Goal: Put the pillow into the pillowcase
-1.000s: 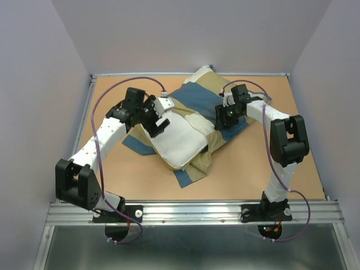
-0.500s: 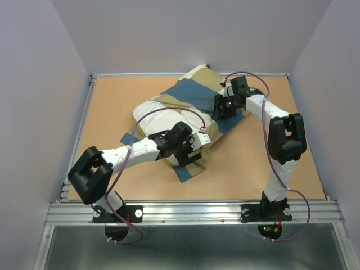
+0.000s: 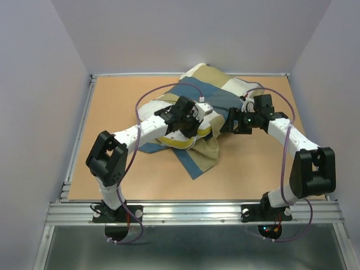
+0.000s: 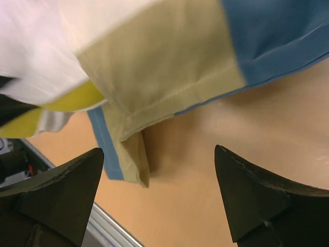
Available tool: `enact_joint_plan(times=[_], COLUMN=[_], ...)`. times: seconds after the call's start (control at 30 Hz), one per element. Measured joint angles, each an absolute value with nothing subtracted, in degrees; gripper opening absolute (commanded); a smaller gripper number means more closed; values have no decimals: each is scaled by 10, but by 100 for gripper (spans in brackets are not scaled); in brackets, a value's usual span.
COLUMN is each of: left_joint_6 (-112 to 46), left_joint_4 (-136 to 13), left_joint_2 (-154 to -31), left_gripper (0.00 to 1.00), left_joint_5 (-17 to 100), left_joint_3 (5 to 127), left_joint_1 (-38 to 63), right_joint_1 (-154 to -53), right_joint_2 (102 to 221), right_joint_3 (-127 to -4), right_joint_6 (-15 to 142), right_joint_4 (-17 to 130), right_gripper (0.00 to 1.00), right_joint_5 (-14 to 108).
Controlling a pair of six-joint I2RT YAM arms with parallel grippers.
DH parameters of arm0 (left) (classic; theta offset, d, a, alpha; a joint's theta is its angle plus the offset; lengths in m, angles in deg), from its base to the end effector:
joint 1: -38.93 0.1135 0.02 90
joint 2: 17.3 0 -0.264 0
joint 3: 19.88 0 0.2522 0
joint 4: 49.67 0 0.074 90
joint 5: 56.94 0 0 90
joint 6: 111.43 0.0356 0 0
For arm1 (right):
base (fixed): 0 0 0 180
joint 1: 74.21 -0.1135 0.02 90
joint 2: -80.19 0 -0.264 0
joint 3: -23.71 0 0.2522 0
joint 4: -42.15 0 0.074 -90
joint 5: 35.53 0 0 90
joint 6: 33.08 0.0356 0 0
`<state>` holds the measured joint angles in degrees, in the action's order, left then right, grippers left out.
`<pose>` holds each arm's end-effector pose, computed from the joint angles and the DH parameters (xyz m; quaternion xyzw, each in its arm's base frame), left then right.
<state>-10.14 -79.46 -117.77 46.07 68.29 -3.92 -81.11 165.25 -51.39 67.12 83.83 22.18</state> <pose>0.2842 -0.2745 0.2465 0.4542 0.7876 -0.2093 0.3600 0.3057 0.0562 0.2513 -0.0652 0.9095 0.3066 0.2730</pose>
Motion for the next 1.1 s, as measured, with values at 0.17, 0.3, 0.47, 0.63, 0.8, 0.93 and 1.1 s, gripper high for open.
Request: enact_joint_plan(times=[0.17, 0.3, 0.47, 0.63, 0.8, 0.93, 1.1], left_joint_6=[-163, -204, -275, -338, -381, -408, -425], left_joint_4=[-794, -786, -768, -724, -675, -659, -645], left_joint_2=[-1205, -1222, -1253, -1257, -1258, -1267, -1300], left_gripper=[0, 0, 0, 0, 0, 0, 0], left_joint_5=[542, 579, 617, 629, 611, 566, 493], left_joint_3=[803, 823, 827, 827, 846, 901, 929], left_joint_1=[-27, -23, -3, 12, 6, -7, -41], right_joint_1=[-812, -814, -815, -825, -847, -911, -948], right_joint_2=[1654, 1658, 1665, 1563, 1461, 1448, 1447], right_joint_3=[-403, -353, -351, -346, -373, -386, -400], right_joint_6=[720, 761, 777, 785, 797, 813, 840], right_joint_4=[769, 700, 643, 639, 637, 640, 644], right_gripper=[100, 81, 1, 0, 0, 0, 0], right_joint_5=[177, 158, 114, 36, -33, -46, -47])
